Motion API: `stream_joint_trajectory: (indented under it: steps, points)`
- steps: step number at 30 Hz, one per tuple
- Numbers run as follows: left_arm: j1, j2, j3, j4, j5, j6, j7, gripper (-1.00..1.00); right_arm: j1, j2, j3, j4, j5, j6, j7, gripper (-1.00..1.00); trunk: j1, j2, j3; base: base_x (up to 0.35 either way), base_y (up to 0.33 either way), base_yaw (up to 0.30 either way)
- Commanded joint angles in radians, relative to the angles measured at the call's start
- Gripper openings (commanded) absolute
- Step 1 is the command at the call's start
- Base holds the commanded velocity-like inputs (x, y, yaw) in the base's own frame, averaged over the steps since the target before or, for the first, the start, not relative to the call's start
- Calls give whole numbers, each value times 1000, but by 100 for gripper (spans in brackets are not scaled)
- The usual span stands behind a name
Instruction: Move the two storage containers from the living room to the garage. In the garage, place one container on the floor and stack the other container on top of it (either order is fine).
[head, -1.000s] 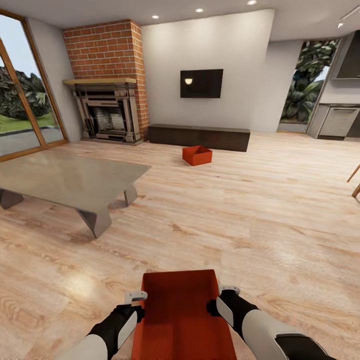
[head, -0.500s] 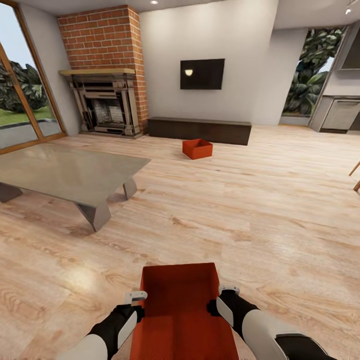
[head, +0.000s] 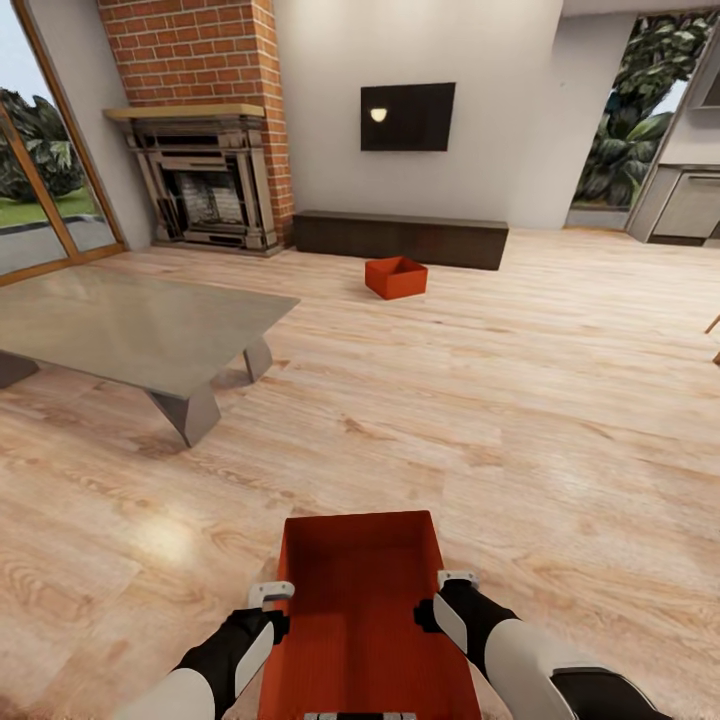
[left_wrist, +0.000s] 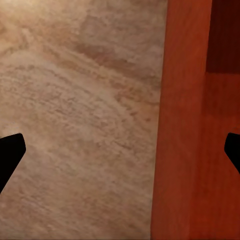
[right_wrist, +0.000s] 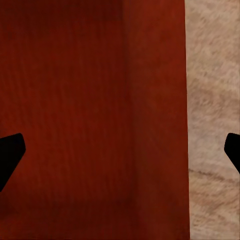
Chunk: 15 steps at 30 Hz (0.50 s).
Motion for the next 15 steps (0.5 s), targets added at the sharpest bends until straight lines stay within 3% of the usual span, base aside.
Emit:
stream_joint_trajectory:
  steps: [1,4,9,10,11,15]
  points:
    - [0,1,-9,-2,10,5,7,100,0,0,-2,-2,-4,4,-5,100,0,-1,-5,0,0,0]
    - [0,1,-9,-2,10,5,7,100,0,0,-2,-2,-4,4,-5,100,2,-1,-16,0,0,0]
    - [0,0,-9,-2,10,5,8,100,0,-1,-2,-2,-4,4,-5,100,2,-1,-16,0,0,0]
    - [0,0,-9,-2,10,5,9,100,0,-1,-2,-2,-4,3,-5,-100,2,-1,-16,0,0,0]
    - [0,-1,-9,-2,10,5,9,-100,0,-1,-2,-2,-4,3,-6,-100,2,-1,-16,0,0,0]
    - [0,-1,-9,-3,10,4,10,-100,0,0,-2,-2,-4,3,-6,-100,2,-1,-16,0,0,0]
